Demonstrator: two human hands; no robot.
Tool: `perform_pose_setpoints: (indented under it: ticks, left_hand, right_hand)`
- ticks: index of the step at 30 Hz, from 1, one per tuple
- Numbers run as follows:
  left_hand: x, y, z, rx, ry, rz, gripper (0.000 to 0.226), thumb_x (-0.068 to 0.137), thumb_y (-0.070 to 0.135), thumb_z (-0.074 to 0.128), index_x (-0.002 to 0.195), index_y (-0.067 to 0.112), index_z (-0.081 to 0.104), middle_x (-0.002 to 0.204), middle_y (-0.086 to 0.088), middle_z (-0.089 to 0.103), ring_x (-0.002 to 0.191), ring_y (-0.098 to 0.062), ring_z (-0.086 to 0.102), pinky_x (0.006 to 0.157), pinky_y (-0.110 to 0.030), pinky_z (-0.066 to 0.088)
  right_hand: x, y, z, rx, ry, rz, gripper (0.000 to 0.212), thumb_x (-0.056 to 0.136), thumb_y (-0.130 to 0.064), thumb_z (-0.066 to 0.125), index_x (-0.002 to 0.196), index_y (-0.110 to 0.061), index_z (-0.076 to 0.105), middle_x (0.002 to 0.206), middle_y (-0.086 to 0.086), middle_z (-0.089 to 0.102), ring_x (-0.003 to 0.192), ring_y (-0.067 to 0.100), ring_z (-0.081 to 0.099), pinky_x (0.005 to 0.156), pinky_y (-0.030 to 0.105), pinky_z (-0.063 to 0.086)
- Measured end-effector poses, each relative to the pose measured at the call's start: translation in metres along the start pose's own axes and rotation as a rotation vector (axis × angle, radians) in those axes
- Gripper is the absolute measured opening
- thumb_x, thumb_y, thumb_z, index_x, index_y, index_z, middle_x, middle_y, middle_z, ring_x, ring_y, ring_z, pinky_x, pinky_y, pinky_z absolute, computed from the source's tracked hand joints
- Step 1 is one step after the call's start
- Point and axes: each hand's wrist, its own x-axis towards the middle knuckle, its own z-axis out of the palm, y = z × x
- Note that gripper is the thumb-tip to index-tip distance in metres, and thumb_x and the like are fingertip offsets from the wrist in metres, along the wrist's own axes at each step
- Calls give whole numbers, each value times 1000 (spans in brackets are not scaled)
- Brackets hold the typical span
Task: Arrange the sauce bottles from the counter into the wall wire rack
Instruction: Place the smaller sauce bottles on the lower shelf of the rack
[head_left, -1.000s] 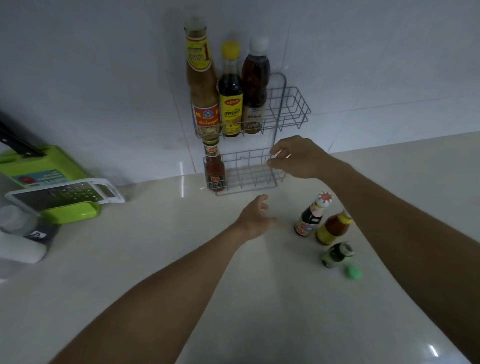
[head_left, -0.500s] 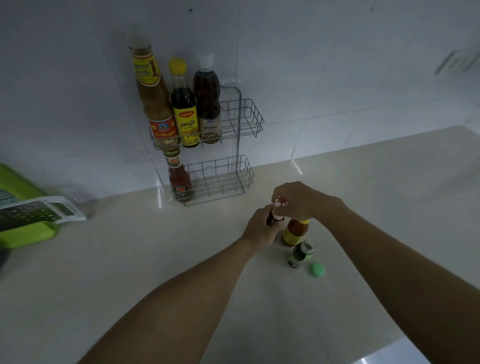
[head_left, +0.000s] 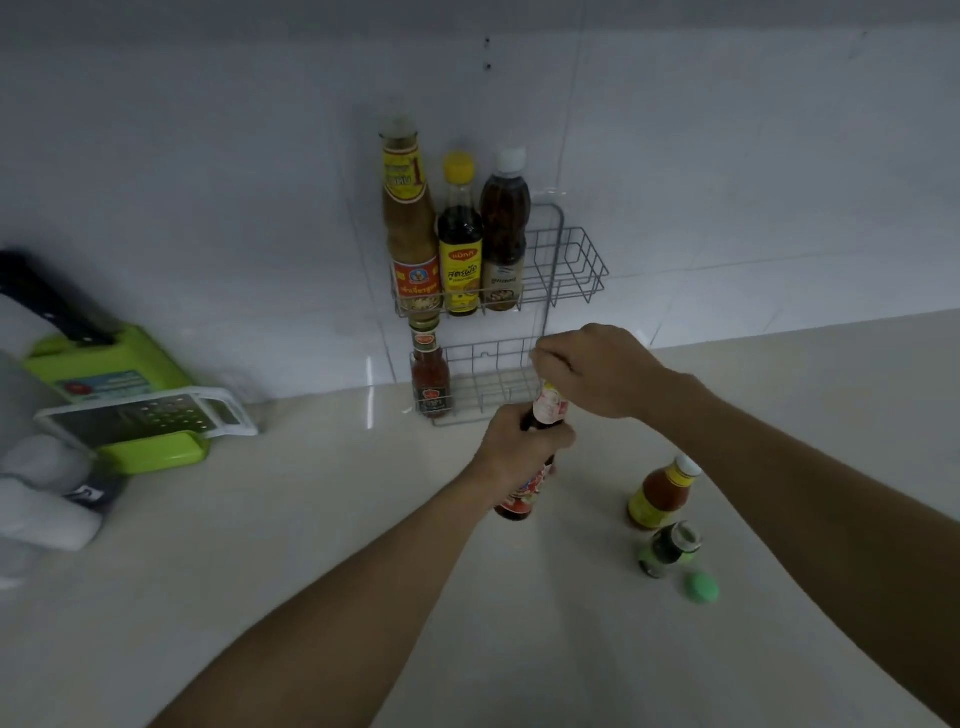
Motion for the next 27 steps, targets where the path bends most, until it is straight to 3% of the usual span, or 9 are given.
perform_pose_setpoints:
  ticks: [3, 5, 8, 11, 14, 16, 19, 22, 27]
  left_hand:
    - [-10, -6, -3, -22, 144, -32, 9, 78, 16, 67, 73, 11, 61, 66, -7, 61, 54, -21, 59, 54, -26, 49]
    - [-14, -12, -9, -37, 176, -78, 8, 78, 17, 67, 74, 11, 62, 67, -6, 63, 55, -19, 61, 58, -28, 51]
    - [-17, -12, -25, -113, 112, -119, 7, 81, 14, 66, 78, 9, 62, 70, -7, 65, 60, -19, 64, 64, -29, 53]
    - [-18, -10, -32, -71, 122, -100, 8, 81, 16, 68, 78, 11, 62, 69, -5, 65, 60, -19, 64, 65, -31, 54]
    - [-19, -17, -27, 10, 200, -85, 11, 78, 21, 70, 74, 17, 61, 67, -4, 65, 59, -19, 64, 66, -32, 54]
    - [-20, -21, -27, -5, 195, -95, 13, 78, 25, 75, 73, 20, 64, 69, -4, 68, 62, -19, 66, 69, -33, 56]
    - [-21, -17, -31, -70, 117, -109, 14, 79, 25, 79, 76, 18, 67, 75, -6, 72, 66, -19, 70, 69, -30, 58]
    - [-22, -13, -32, -94, 86, -99, 15, 83, 21, 73, 78, 11, 65, 70, -9, 67, 59, -21, 66, 65, -30, 57]
    - [-26, -18, -32, -76, 13, -126, 15, 87, 22, 63, 79, 10, 59, 72, -12, 61, 62, -22, 63, 70, -34, 53]
  right_hand:
    - [20, -15, 2, -174, -178, 29, 40, 105, -33, 34, 90, -11, 63, 90, 8, 65, 81, 30, 59, 70, 37, 47]
    - [30, -27, 0, -179, -282, 6, 51, 106, -46, 30, 83, -14, 61, 80, 2, 58, 75, 22, 55, 74, 37, 48]
    - [35, -35, 7, -13, -170, -102, 48, 104, -48, 35, 71, -19, 55, 64, -4, 53, 60, 14, 49, 63, 37, 46]
    - [34, -37, 16, -92, -64, -106, 36, 102, -33, 39, 75, -15, 52, 73, 2, 61, 66, 26, 53, 61, 39, 47]
    - [39, -38, 18, -169, -198, 30, 49, 100, -47, 28, 83, -14, 60, 89, 9, 62, 76, 27, 51, 67, 36, 43]
    - [40, -38, 13, -49, -271, 50, 59, 101, -57, 30, 75, -15, 62, 75, 3, 58, 70, 22, 54, 68, 37, 47]
    - [38, -38, 12, 57, -195, -46, 52, 102, -50, 41, 62, -17, 48, 59, 0, 48, 56, 15, 46, 61, 38, 44]
    - [34, -38, 21, 42, -113, -24, 45, 102, -37, 41, 61, -17, 44, 58, 0, 45, 55, 15, 41, 58, 36, 39]
    - [34, -37, 20, -17, -250, 34, 56, 104, -45, 37, 55, -17, 43, 57, 0, 45, 56, 19, 46, 66, 36, 46]
